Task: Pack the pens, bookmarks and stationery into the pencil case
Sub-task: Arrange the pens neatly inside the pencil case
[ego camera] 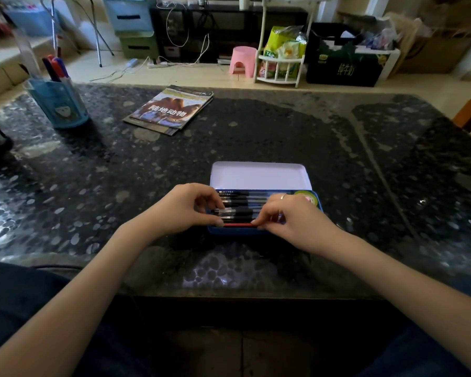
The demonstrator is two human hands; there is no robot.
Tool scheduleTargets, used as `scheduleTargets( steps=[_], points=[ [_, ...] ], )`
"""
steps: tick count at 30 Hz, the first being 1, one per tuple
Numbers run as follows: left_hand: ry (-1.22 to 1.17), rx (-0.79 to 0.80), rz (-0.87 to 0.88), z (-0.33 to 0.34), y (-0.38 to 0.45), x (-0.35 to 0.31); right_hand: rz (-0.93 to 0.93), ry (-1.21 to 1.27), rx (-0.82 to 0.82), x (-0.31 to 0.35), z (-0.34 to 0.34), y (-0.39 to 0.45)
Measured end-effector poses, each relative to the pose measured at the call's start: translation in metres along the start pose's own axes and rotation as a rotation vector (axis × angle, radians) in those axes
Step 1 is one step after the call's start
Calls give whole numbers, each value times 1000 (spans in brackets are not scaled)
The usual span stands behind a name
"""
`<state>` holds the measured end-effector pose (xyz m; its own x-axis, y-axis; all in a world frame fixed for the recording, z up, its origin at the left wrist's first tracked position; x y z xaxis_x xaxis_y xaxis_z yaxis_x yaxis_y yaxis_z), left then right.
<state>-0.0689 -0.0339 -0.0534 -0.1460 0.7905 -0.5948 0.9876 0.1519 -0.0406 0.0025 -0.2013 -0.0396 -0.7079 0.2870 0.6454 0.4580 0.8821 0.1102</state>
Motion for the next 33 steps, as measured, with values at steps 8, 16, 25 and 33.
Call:
scheduleTargets(
  steps=[8,16,25,33],
  points=[
    [-19,50,-17,2,1,1,10,-71,16,-1,2,1],
    [30,-7,59,-2,-1,-8,27,-161,4,-7,2,1],
    [212,39,139,4,-3,-17,56,-24,-67,-10,-15,2],
    [214,-25,151,9,-2,-20,67,72,-43,-8,-23,2]
  ],
)
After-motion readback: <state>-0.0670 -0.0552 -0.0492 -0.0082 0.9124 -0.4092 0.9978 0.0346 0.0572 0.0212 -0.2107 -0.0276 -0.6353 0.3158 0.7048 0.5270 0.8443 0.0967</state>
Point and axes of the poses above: each hand's wrist, its own y-axis towards the middle knuckle, its own z-axis out of the palm, x = y × z, the point moved 7 cm from there along y, towards the middle knuckle, and after that the axes turned 7 degrees about y, right-handed, at the moved point
